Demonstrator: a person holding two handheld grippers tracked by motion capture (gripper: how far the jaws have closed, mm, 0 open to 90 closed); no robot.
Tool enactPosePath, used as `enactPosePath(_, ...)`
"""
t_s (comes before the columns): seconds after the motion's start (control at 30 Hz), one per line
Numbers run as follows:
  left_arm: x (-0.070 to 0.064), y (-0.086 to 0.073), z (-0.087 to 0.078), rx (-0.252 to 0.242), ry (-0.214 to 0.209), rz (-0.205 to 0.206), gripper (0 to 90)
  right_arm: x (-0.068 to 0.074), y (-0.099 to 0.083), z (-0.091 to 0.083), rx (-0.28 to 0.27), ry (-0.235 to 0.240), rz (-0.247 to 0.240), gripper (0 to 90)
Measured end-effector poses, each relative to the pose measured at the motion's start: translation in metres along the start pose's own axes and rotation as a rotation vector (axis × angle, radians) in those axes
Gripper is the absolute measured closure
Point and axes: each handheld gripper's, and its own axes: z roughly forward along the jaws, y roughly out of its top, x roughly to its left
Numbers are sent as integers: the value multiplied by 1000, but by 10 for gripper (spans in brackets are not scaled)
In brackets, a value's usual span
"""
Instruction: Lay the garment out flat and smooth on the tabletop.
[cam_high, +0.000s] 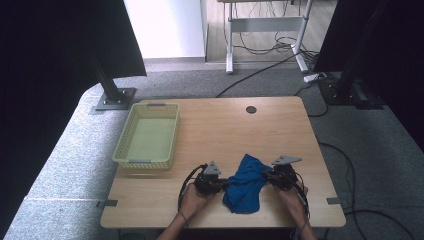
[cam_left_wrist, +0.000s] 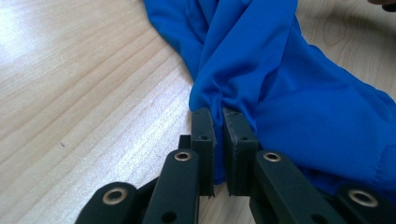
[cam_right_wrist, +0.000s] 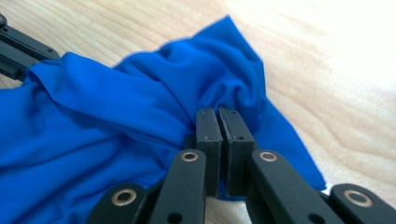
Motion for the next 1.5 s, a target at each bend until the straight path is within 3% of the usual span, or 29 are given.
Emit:
enactPosePath(0.2, 5, 11, -26, -82, 15, -11, 838, 10, 25, -15, -71, 0, -42, 870)
enactPosePath(0.3, 9, 13, -41, -100, 58, -8, 837, 18, 42, -19, -107, 5, -70, 870)
enactPosePath(0.47, 23, 1, -50, -45, 163, -28, 836, 29, 60, -5, -114, 32, -107, 870)
enactPosePath(0.67, 38, -22, -45, 36, 218, -72, 829, 29, 52, 28, -51, 44, -115, 870)
enactPosePath(0.77, 42, -26, -44, 40, 214, -89, 813, 26, 44, 38, -27, 48, -100, 870)
enactPosePath(0.9, 40, -20, -48, 23, 215, -86, 739, 23, 40, 38, -36, 54, -90, 862)
enactPosePath(1.1, 30, -2, -51, -26, 193, -57, 586, 21, 45, 25, -91, 45, -73, 686)
enactPosePath(1.3, 16, 14, -25, 6, 166, 18, 533, 23, 41, 18, -100, 41, -69, 559)
enactPosePath(1.5, 10, 18, -1, 25, 179, 42, 529, 24, 26, 17, -76, 35, -57, 400)
